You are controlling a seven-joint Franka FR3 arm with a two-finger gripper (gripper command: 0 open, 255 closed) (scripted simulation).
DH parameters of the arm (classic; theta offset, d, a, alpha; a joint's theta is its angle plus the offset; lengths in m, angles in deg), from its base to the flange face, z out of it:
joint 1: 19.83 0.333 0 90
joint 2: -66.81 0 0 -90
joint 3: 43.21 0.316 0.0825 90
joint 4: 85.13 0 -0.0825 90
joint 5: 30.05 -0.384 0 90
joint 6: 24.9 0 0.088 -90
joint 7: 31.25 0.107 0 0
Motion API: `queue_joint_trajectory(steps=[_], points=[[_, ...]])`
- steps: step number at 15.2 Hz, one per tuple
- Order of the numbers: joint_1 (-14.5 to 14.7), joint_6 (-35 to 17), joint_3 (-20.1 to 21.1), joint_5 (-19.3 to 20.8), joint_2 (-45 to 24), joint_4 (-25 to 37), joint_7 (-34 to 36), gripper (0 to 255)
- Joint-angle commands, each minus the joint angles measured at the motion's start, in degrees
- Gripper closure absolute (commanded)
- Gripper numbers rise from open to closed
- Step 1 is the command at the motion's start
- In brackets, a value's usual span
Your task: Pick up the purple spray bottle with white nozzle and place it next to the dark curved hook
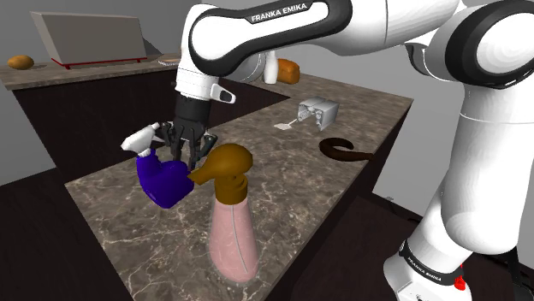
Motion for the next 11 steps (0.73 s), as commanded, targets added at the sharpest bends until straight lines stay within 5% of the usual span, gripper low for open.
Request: queue_joint_trajectory(steps=[1, 11], points=[[0.0, 1.5, 0.0, 0.2, -0.1, 1.5, 0.4, 255], [0.1, 8.6, 0.0, 0.7, 0.5, 8.4, 2.5, 255]])
